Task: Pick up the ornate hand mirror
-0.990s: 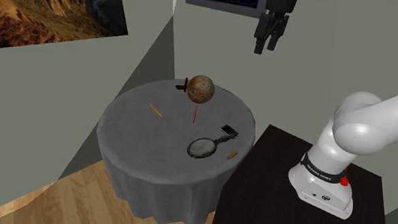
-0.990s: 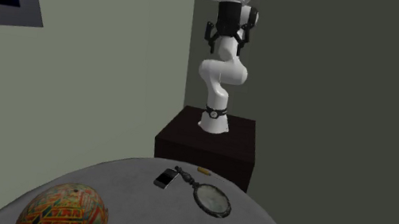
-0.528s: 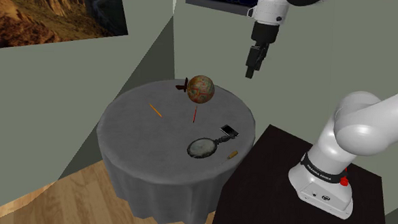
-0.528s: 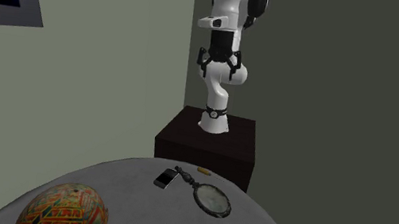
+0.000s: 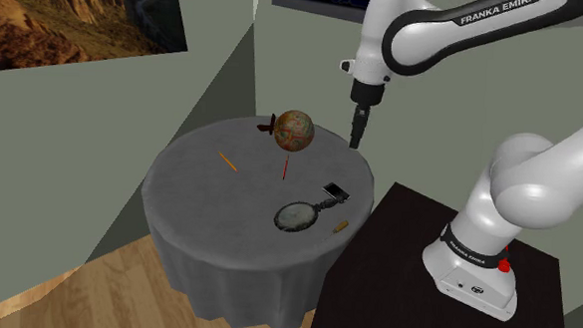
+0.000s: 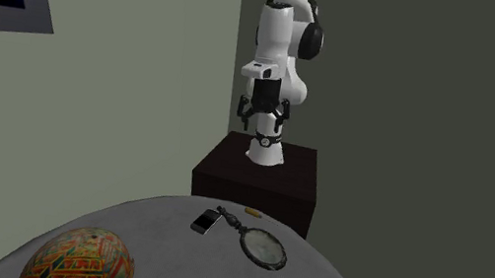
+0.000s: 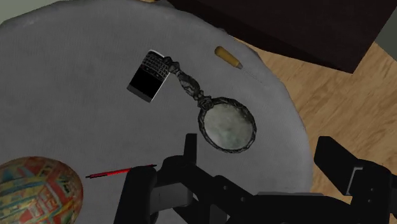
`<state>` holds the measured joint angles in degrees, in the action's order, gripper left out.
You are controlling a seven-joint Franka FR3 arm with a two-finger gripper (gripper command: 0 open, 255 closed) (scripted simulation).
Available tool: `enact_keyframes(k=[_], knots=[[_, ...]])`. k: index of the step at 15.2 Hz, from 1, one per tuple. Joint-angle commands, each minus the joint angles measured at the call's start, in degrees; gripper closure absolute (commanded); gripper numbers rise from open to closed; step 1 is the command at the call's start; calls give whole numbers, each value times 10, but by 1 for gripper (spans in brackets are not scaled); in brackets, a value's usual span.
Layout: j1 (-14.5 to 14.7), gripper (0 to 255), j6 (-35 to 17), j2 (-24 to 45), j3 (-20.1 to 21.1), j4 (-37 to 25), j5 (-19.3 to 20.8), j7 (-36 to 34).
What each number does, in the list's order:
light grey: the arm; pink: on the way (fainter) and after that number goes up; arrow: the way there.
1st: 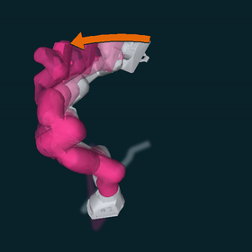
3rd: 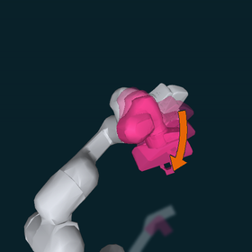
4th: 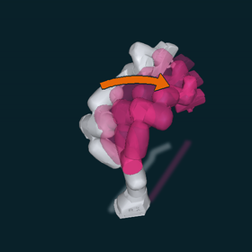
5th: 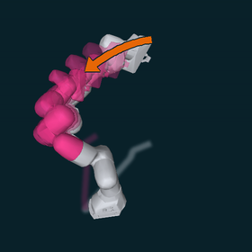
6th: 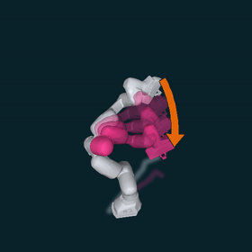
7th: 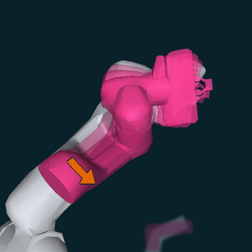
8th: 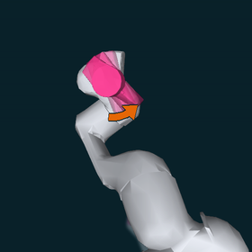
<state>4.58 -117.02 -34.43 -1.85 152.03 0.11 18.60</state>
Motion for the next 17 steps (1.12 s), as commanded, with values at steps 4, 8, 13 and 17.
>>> enact_keyframes(k=[4,8,13,17], knots=[[14,0,-118,81,-17,38,21,81],[24,0,-215,168,-28,52,36,141],[33,0,-336,294,-37,46,53,214],[35,0,-425,404,-38,25,69,266]])
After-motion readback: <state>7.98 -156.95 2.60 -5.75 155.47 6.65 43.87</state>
